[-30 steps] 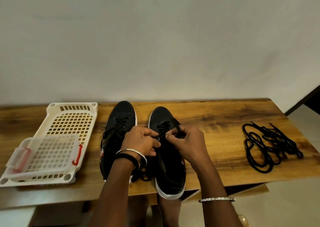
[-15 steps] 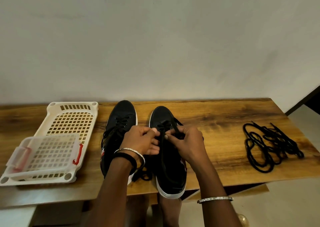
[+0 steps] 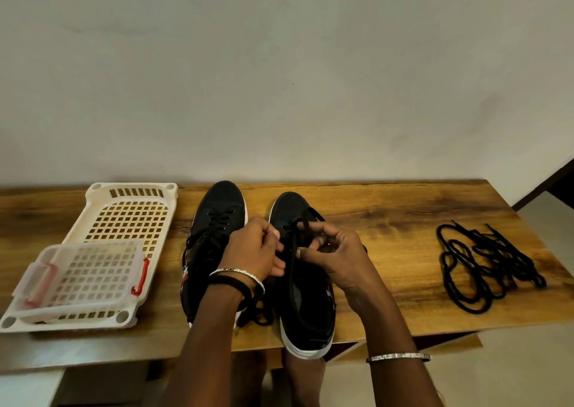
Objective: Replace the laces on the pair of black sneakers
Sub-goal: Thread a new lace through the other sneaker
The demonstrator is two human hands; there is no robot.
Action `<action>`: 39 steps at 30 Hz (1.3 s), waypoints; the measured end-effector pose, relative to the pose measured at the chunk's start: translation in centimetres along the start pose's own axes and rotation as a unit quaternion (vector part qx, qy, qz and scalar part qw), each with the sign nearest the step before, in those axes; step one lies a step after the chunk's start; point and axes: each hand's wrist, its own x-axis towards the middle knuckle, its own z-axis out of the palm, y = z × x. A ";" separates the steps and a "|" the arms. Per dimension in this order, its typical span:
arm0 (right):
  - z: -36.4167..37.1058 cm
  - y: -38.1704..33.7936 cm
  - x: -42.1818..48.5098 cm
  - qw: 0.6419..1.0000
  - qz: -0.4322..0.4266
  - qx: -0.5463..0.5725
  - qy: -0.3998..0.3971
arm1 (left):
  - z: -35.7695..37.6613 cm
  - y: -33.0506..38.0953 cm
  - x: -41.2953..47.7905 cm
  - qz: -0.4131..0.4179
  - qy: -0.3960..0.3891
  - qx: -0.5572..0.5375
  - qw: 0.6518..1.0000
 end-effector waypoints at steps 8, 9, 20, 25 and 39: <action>0.4 0.0 0.0 0.998 -0.013 -0.052 -0.042 | -1.4 1.7 0.7 -0.002 0.071 -0.402 0.913; 0.5 0.1 0.1 0.997 -0.016 -0.057 -0.045 | -1.7 1.7 0.6 -0.003 0.077 -0.416 0.906; 0.3 0.6 0.4 0.996 -0.040 -0.068 -0.049 | -1.2 0.6 0.1 0.081 -0.025 0.375 0.923; 0.1 0.7 0.5 0.996 -0.038 -0.068 -0.052 | -1.8 1.0 0.3 0.090 -0.003 0.092 0.992; -0.2 0.7 0.3 0.996 -0.049 -0.047 -0.053 | -3.2 1.4 -0.3 0.086 0.029 0.131 0.987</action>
